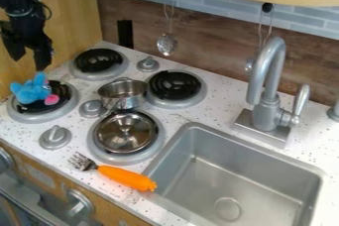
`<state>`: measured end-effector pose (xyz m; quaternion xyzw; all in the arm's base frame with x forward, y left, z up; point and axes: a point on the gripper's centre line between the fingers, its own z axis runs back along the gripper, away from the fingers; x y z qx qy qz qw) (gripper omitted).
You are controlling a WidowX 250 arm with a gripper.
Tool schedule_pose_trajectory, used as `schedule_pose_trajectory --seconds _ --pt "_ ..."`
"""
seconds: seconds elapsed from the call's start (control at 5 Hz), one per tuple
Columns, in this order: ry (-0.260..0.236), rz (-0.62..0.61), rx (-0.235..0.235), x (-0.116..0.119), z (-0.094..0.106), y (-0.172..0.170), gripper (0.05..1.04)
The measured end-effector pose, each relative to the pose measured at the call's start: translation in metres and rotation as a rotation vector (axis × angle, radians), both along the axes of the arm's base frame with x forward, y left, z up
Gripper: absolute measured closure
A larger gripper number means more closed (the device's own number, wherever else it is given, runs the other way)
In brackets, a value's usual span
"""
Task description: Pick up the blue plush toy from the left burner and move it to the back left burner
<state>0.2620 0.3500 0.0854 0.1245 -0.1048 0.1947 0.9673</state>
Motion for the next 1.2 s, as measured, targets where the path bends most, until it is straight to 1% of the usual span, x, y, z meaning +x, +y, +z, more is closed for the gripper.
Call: schedule_pose_trajectory --seconds 0.2,0.4,0.6,0.8,1.0,1.2 --pt "0.015 0.038 -0.020 0.009 -0.014 0.015 0.082" --pt "0.032 0.040 -0.030 0.013 -0.025 0.021 0.082" --pt "0.057 0.036 -0.051 0.011 -0.036 0.020 0.082" --pt "0.072 0.022 -0.038 0.009 -0.038 0.021 0.082" --pt "0.072 0.019 -0.037 0.007 -0.043 0.020 0.118" --pt "0.076 0.033 -0.029 0.008 -0.057 0.025 0.389"
